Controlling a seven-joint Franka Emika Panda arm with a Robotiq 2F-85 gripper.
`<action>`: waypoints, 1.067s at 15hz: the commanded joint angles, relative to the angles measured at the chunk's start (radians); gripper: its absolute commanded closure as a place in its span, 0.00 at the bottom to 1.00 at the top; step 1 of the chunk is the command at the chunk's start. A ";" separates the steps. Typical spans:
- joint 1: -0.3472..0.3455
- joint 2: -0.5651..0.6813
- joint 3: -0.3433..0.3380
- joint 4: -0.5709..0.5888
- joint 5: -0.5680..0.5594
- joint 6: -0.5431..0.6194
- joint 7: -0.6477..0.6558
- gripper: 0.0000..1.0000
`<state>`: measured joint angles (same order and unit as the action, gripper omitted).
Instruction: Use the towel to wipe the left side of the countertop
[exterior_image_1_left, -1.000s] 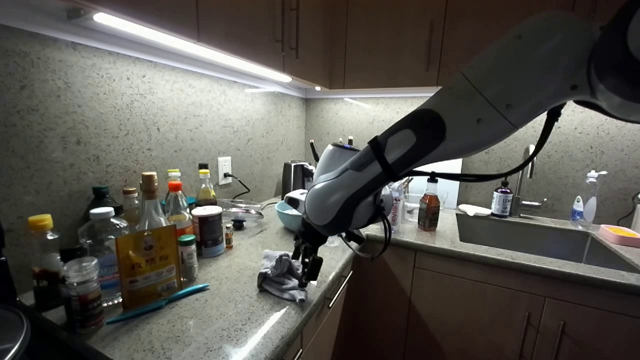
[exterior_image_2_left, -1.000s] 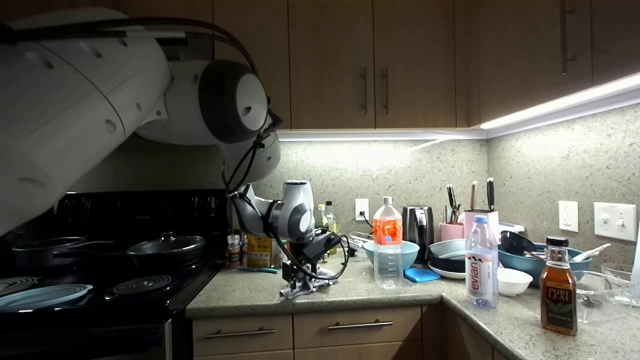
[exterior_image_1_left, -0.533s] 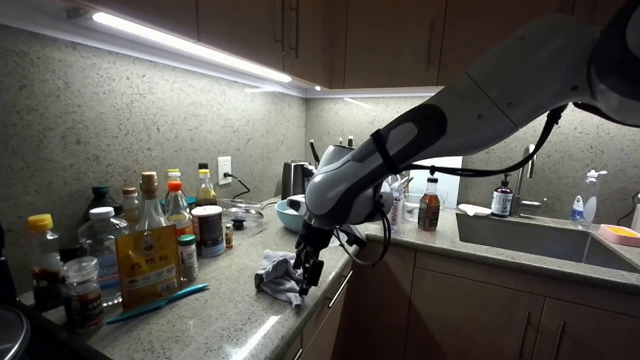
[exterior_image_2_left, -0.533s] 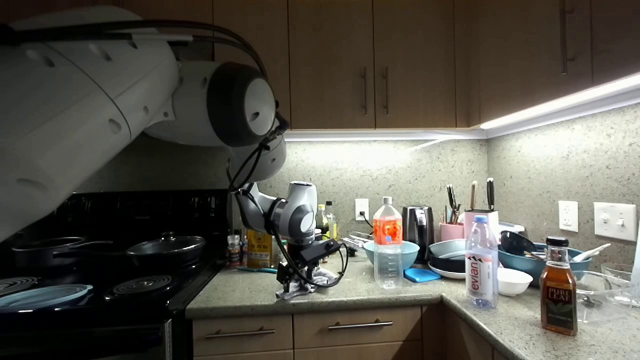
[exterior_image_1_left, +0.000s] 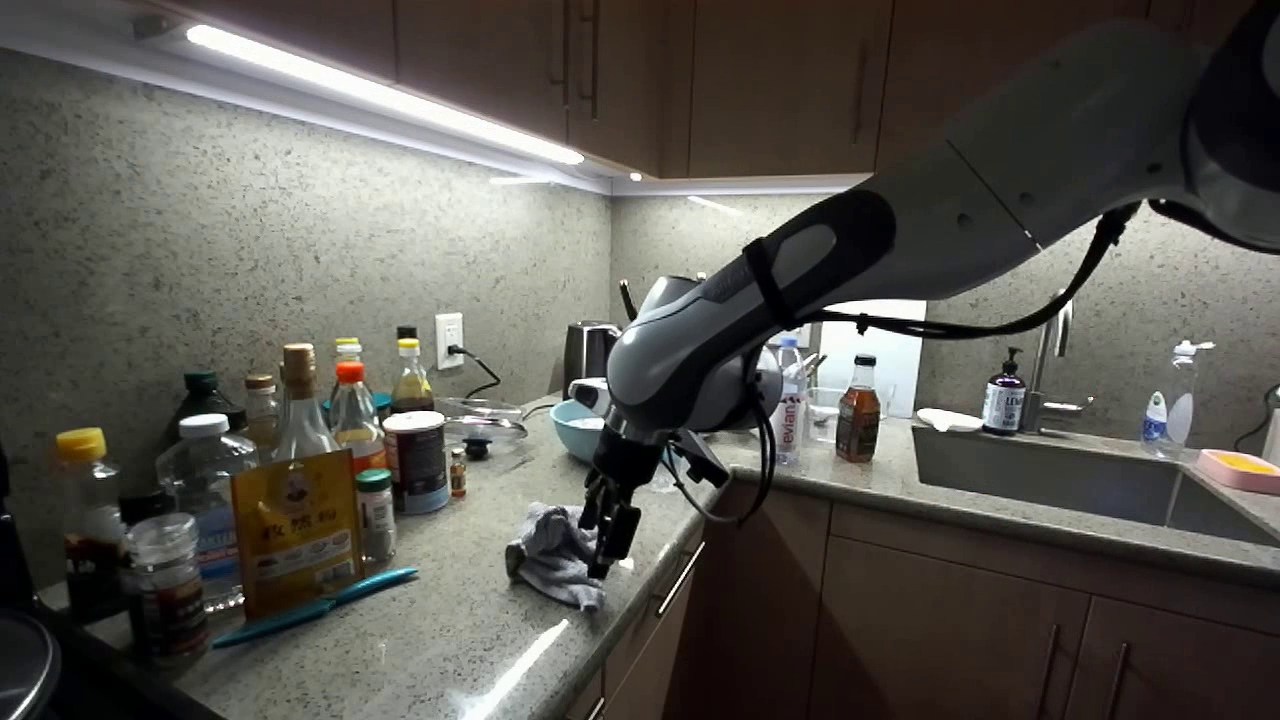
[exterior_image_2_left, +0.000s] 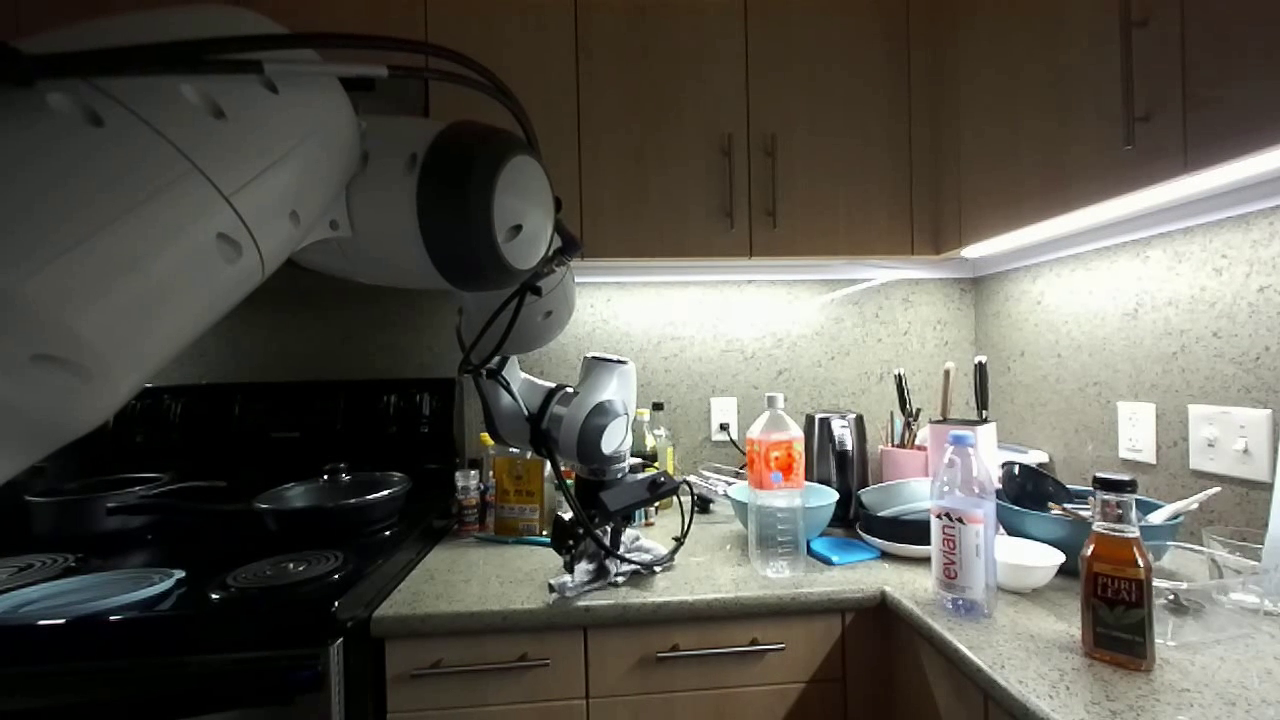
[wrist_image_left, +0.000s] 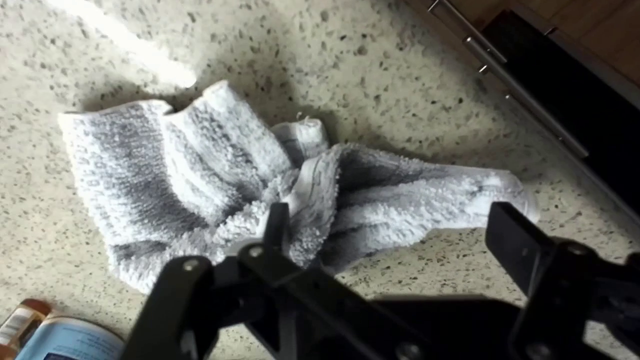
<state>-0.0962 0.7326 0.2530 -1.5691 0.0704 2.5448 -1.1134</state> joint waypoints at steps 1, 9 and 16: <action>0.022 0.008 -0.011 0.017 -0.031 0.075 -0.011 0.00; 0.071 0.062 -0.033 0.078 -0.121 0.186 0.009 0.00; 0.036 0.053 0.012 0.054 -0.082 0.132 -0.006 0.00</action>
<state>-0.0362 0.7862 0.2365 -1.5090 -0.0174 2.7056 -1.1134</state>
